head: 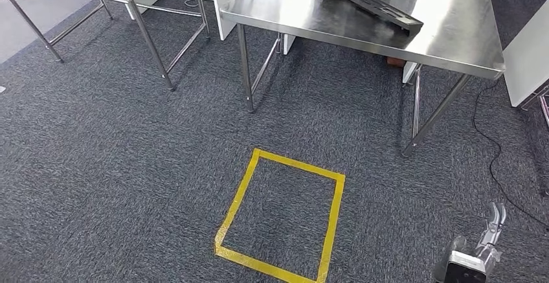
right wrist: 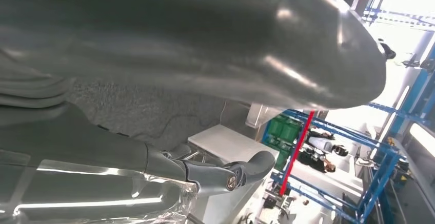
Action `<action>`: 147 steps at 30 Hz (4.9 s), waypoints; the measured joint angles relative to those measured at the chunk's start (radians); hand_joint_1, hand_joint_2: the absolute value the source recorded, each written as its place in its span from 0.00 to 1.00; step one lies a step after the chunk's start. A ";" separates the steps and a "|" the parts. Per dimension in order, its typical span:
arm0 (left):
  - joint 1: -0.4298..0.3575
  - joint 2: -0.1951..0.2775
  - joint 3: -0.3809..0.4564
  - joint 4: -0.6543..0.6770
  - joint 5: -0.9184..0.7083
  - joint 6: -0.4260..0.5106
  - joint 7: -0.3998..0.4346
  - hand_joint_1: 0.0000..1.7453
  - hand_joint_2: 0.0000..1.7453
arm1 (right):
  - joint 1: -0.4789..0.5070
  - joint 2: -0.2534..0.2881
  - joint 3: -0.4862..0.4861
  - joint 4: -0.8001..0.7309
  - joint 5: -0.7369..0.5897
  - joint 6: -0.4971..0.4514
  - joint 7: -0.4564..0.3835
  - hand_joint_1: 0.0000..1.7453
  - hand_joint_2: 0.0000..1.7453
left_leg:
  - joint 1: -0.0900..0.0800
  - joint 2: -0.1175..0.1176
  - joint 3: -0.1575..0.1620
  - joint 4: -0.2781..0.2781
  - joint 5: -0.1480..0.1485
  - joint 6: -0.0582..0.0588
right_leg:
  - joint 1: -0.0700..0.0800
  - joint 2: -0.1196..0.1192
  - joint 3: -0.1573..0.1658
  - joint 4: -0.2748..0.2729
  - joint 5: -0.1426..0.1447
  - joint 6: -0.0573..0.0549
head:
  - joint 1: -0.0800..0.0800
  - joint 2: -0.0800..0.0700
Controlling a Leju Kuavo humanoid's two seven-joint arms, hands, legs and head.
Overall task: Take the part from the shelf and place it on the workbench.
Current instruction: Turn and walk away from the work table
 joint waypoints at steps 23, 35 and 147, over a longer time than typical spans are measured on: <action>0.007 -0.003 -0.015 0.001 -0.013 0.030 0.016 0.00 0.00 | -0.051 -0.035 -0.002 0.125 -0.018 -0.018 0.046 0.00 0.00 | 0.010 -0.021 -0.219 0.286 -0.069 -0.033 | -0.023 -0.021 0.042 -0.018 -0.027 -0.011 | 0.001 0.000; 0.007 -0.001 -0.021 0.002 -0.017 0.047 0.017 0.00 0.00 | -0.081 -0.039 -0.003 0.163 -0.018 -0.027 0.050 0.00 0.00 | 0.005 -0.003 -0.073 -0.002 0.064 0.028 | -0.012 -0.037 -0.006 0.074 -0.078 0.014 | 0.008 0.000; 0.007 -0.054 0.007 0.007 -0.011 0.245 0.099 0.00 0.00 | -0.328 -0.043 -0.515 1.413 0.482 0.109 0.879 0.00 0.00 | 0.007 -0.022 -0.230 0.303 -0.077 -0.023 | -0.017 -0.028 0.018 0.006 -0.030 -0.010 | -0.001 0.000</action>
